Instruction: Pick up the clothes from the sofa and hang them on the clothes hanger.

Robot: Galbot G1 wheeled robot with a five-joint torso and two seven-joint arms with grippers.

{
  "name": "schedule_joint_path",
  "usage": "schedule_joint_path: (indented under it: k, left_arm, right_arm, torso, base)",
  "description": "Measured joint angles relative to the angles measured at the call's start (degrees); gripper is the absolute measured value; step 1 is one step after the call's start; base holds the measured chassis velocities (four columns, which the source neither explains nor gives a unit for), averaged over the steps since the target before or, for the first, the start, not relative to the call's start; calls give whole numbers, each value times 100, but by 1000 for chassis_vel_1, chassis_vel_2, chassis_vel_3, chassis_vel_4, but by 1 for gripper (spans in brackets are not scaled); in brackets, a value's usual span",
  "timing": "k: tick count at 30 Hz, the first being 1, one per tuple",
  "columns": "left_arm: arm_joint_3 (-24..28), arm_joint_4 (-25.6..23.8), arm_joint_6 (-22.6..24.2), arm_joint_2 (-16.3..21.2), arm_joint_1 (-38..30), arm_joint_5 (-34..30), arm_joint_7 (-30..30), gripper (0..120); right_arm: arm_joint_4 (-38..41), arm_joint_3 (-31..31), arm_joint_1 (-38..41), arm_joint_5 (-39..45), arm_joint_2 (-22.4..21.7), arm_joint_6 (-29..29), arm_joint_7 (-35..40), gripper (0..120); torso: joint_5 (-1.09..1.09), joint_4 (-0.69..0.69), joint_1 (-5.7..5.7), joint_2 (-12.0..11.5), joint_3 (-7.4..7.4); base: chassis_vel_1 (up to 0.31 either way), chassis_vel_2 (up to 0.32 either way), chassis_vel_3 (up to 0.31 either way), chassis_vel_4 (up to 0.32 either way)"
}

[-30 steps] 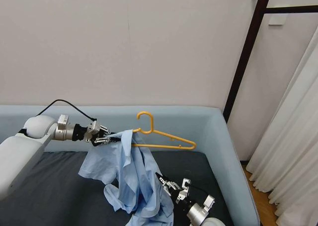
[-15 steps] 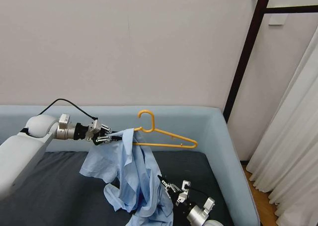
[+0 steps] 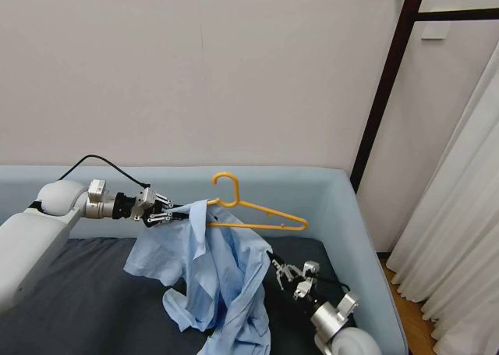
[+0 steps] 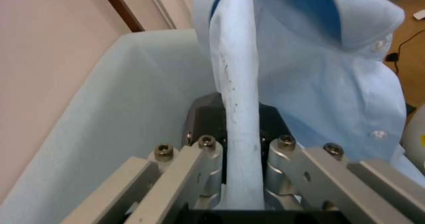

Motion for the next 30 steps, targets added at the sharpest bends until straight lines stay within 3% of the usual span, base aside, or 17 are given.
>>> schedule_joint_path:
  k: [9, 19, 30]
  left_arm:
    - [-34, 46, -86, -15, -132, -4, 25, 6]
    - [213, 163, -76, 136, -563, -399, 121, 6]
    - [644, 386, 74, 188, -1182, -377, 633, 6]
  right_arm:
    - [946, -15, -118, -500, -601, -512, 495, 0]
    - [626, -8, 106, -627, -849, -523, 386, 0]
    - [308, 14, 502, -82, -1139, -171, -186, 0]
  torso:
    - [0, -1, 0, 0, 0]
    - [1, 0, 0, 0, 0]
    - [-1, 0, 0, 0, 0]
  base:
    - [0, 0, 0, 0]
    - [0, 0, 0, 0]
    - [0, 0, 0, 0]
